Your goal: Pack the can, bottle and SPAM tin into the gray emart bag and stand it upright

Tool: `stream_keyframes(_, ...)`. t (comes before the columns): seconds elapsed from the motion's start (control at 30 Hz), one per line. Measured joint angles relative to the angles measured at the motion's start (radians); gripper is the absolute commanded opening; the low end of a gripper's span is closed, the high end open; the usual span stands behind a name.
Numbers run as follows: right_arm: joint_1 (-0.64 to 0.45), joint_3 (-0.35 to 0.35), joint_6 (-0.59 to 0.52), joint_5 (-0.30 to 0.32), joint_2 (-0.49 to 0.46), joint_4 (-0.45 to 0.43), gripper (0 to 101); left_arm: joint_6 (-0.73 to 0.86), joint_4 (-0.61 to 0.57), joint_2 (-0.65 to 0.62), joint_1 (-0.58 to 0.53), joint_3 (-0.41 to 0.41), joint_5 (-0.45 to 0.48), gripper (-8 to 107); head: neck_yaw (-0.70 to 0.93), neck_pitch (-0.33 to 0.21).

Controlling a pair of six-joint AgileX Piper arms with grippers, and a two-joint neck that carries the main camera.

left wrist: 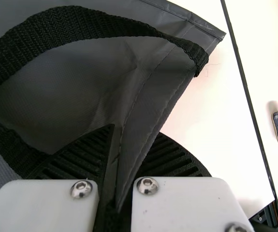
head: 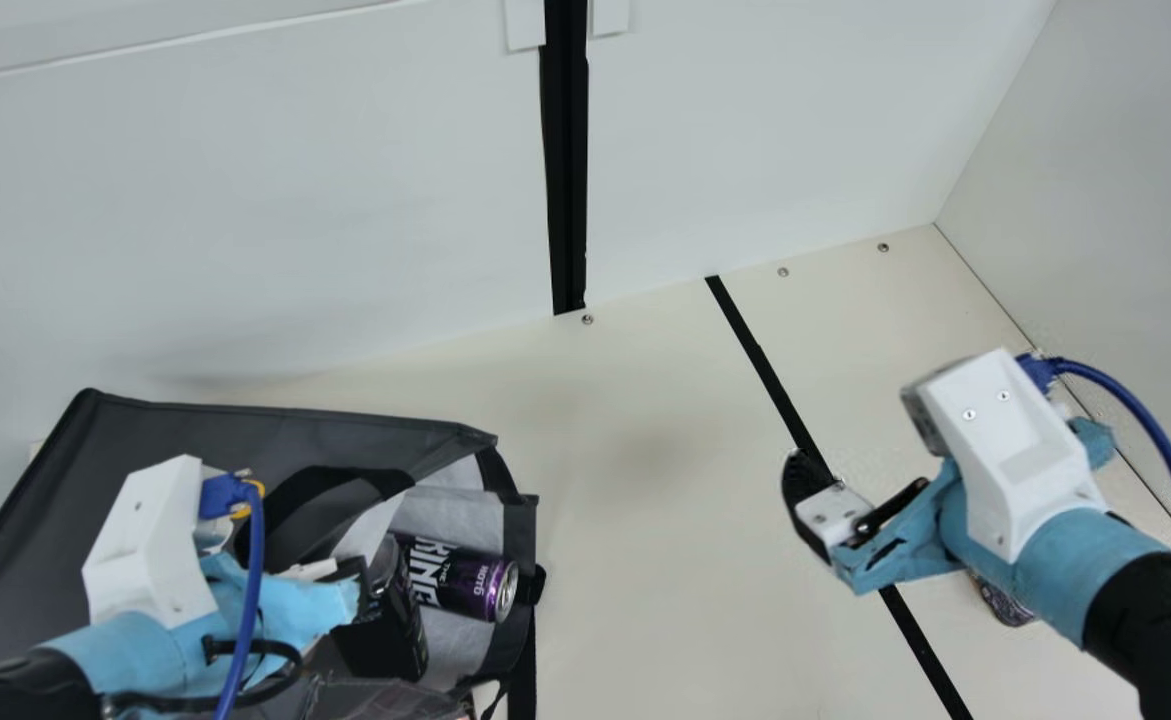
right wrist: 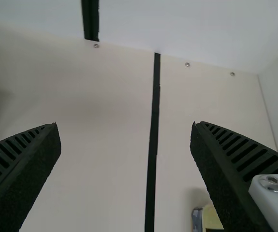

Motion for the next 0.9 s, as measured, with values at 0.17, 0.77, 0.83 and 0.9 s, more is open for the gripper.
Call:
stream_keyframes(0.17,-0.026,-0.034,0.080,0.027,-0.004,-0.091,95,0.000,0.000,0.000,0.000,0.000,0.000,-8,0.002,0.000)
stream_keyframes(0.77,-0.013,-0.173,0.368,0.181,-0.014,-0.370,95,0.000,0.000,0.000,0.000,0.000,0.000,-8,0.000,0.000)
stream_keyframes(0.83,-0.009,-0.189,0.398,0.207,-0.014,-0.398,95,0.000,0.000,0.000,0.000,0.000,0.000,-8,0.000,0.000)
stream_keyframes(0.9,-0.005,-0.204,0.430,0.222,-0.014,-0.425,95,0.000,0.000,0.000,0.000,0.000,0.000,-8,0.000,0.000)
